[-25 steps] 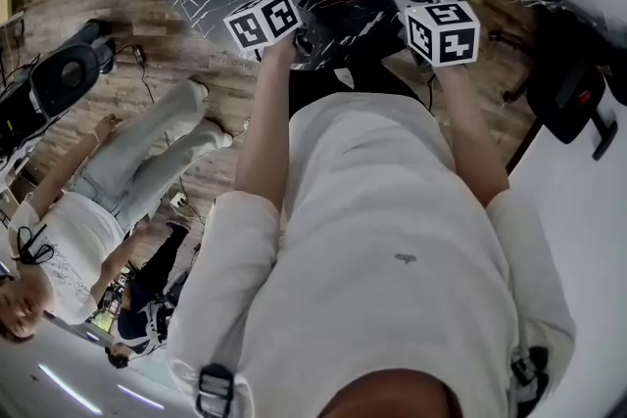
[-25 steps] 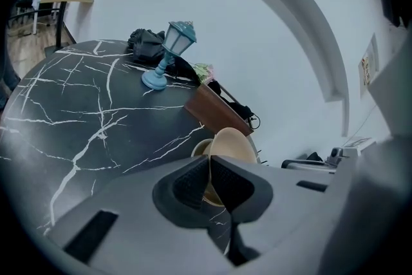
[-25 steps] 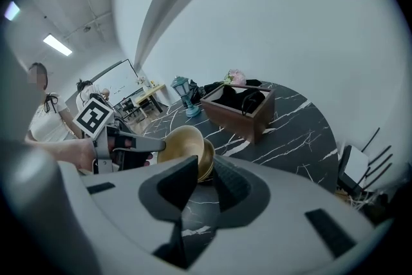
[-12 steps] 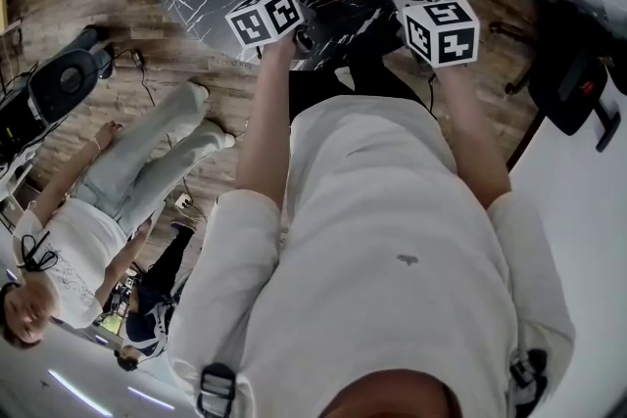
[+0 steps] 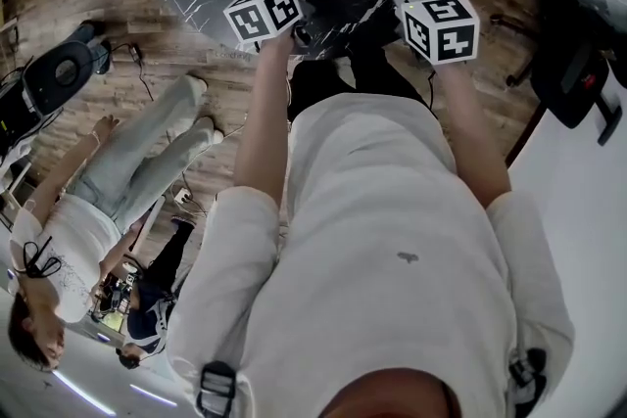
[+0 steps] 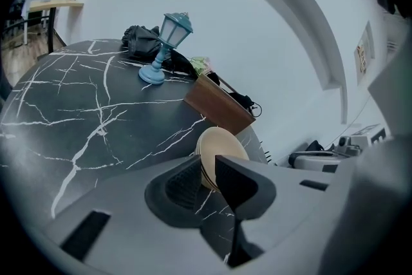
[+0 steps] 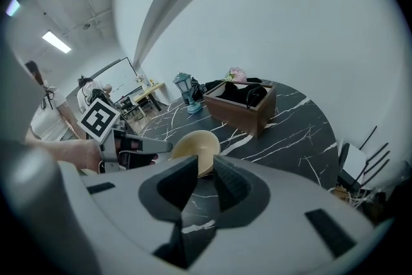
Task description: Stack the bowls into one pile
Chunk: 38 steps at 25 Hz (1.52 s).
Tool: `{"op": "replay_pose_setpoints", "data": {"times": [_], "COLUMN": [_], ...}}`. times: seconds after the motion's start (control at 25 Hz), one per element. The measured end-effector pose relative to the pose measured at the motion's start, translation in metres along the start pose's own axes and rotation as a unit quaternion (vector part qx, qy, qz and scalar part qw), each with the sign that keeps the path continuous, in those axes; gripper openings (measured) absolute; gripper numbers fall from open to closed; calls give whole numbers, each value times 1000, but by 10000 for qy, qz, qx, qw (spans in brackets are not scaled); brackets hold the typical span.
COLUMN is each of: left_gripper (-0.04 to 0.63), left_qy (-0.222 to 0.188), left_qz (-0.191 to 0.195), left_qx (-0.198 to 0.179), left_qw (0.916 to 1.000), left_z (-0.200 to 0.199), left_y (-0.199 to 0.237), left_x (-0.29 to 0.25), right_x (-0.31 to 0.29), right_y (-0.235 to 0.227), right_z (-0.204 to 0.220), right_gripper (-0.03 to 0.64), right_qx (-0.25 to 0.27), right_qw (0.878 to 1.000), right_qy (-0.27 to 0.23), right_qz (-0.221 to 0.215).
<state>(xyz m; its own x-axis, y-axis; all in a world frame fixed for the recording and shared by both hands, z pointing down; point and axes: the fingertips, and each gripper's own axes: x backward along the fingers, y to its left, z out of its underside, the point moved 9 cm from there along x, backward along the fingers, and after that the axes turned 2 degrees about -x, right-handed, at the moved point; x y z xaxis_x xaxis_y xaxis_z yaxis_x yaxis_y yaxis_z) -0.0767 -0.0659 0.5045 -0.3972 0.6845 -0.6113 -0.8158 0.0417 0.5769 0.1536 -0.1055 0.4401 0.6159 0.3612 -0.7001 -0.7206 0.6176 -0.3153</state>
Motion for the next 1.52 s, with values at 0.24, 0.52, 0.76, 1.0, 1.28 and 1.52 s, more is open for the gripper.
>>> {"op": "replay_pose_setpoints", "data": {"times": [0.24, 0.52, 0.76, 1.0, 1.28, 1.52], "left_gripper": [55, 54, 54, 48, 25, 14], "left_qy": [69, 38, -79, -213, -520, -717], "left_qz": [171, 328, 480, 636, 821, 875], "left_qx": [-294, -858, -1380, -1666, -1969, -2257], "left_qw": [9994, 9958, 9892, 9837, 9756, 9676], "left_z": [7, 9, 14, 27, 36, 42], "left_y": [-4, -14, -21, -28, -36, -36], "left_x": [18, 53, 89, 136, 192, 224], "right_x": [5, 18, 30, 47, 59, 70], "right_y": [16, 48, 82, 120, 165, 199], "right_z": [8, 20, 36, 53, 60, 56], "right_gripper": [77, 71, 58, 42, 26, 10], "right_qx": [-43, -37, 53, 167, 388, 528], "right_qw": [9999, 9995, 9988, 9975, 9951, 9913], "right_qy": [-70, -201, -289, -454, -742, -1081], "right_qz": [95, 250, 390, 513, 526, 537]}}
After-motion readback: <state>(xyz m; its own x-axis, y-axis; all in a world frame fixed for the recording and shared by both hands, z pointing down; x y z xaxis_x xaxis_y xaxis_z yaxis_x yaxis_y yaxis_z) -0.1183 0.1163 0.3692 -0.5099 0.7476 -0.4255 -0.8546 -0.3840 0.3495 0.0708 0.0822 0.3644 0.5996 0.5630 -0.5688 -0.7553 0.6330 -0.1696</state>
